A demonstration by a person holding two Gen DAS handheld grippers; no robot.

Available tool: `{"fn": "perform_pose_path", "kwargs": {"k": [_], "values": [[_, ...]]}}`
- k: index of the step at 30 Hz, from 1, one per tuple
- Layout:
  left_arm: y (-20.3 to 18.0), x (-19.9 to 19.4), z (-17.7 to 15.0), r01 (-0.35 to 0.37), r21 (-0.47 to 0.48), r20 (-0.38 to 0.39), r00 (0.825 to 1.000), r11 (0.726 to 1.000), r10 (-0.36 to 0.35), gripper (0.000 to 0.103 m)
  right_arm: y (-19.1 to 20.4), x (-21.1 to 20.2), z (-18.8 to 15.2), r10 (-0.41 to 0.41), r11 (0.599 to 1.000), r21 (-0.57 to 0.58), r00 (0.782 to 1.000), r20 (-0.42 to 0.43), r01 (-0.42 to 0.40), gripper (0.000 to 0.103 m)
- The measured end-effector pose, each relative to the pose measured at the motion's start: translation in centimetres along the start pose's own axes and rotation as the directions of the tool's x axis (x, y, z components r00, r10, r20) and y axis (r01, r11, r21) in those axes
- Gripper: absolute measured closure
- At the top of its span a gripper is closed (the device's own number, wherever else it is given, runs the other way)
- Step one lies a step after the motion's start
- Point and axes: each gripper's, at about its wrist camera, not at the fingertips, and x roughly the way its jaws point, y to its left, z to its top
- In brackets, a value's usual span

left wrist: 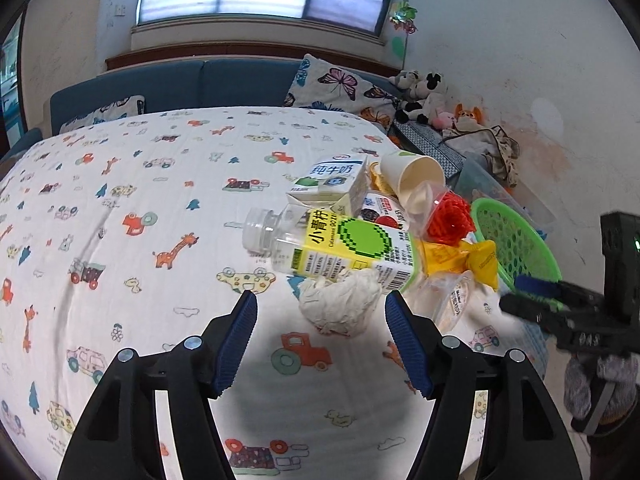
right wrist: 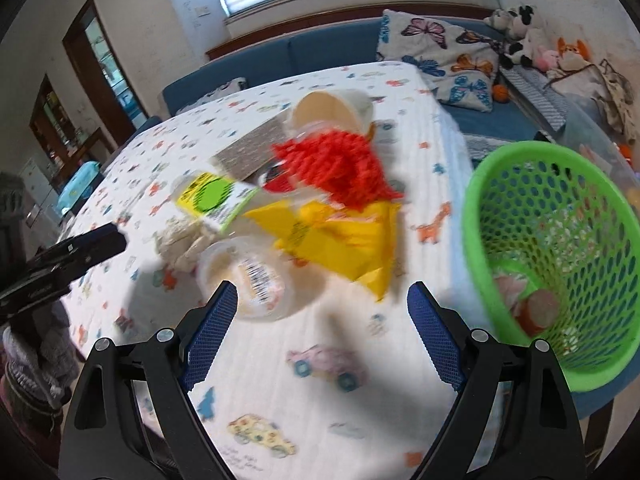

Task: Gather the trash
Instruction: 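Return to the table and grasp the lidded plastic cup with the right gripper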

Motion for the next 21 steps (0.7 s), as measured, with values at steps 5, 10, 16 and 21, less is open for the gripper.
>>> {"fn": "perform_pose_path", "kwargs": {"k": [5, 10, 16, 21], "values": [[0.4, 0.1, -0.1, 0.001, -0.006, -0.003, 1.0, 1.0, -0.001, 0.039, 2.1, 1.5, -0.8, 0.018, 0.999, -0.03, 1.0, -0.025, -0.018, 0.016], [0.9, 0.0, -0.5, 0.004, -0.009, -0.004, 1.0, 1.0, -0.005, 0.039, 3.5, 3.6, -0.6, 0.02, 0.999, -0.034, 0.999, -0.033, -0.021, 0.017], [1.2, 0.3, -0.9, 0.016, -0.013, -0.014, 1.0, 1.0, -0.017, 0.039, 4.2, 5.5, 0.0, 0.005, 1.0, -0.029, 0.999, -0.037, -0.006, 0.017], [0.5, 1.0, -1.1, 0.031, 0.011, -0.028, 0.999, 0.999, -0.031, 0.039, 4.4, 6.2, 0.2, -0.006, 0.999, -0.033, 0.999, -0.044, 0.004, 0.028]]}}
